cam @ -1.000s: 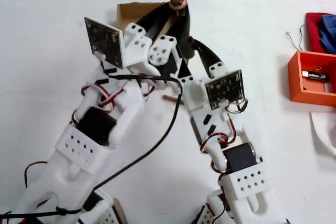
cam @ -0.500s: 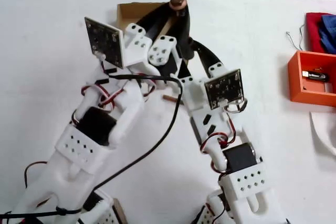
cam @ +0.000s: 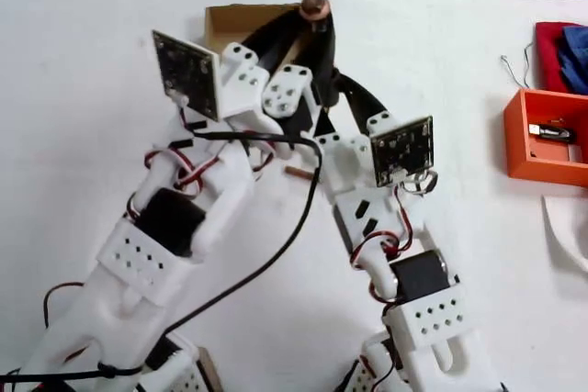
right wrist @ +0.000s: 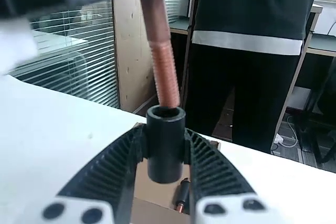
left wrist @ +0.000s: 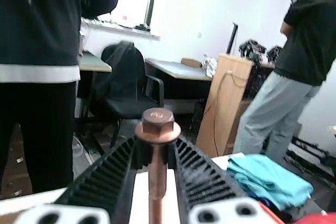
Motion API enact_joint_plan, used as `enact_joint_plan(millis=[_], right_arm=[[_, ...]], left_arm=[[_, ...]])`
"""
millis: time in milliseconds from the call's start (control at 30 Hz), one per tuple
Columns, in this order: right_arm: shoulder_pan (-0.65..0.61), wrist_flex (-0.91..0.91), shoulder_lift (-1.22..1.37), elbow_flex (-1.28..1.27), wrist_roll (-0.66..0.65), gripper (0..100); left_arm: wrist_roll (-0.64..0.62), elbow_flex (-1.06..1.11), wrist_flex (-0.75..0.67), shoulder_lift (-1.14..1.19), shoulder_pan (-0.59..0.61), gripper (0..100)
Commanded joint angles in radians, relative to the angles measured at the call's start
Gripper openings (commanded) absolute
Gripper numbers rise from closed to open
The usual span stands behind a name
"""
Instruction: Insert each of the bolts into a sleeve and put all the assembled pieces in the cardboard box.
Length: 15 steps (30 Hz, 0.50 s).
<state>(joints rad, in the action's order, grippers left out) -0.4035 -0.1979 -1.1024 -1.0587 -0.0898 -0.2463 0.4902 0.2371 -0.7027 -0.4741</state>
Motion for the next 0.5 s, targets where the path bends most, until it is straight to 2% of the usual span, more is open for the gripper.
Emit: enact_joint_plan(millis=[0,333,467], right_arm=[[-0.001,-0.001,-0.03,0.015,0.006,2.3],[0.036,0.001,-0.038,0.029,0.005,2.3],[0.058,-0.007,-0.119,0.032,0.005,2.3]], left_arm=[[0.006,-0.007,0.015,-0.006,-0.018,3],[0.008,-0.007,0.046,0.002,-0.014,3],[0.008,-0.005,0.066,0.005,-0.021,3]])
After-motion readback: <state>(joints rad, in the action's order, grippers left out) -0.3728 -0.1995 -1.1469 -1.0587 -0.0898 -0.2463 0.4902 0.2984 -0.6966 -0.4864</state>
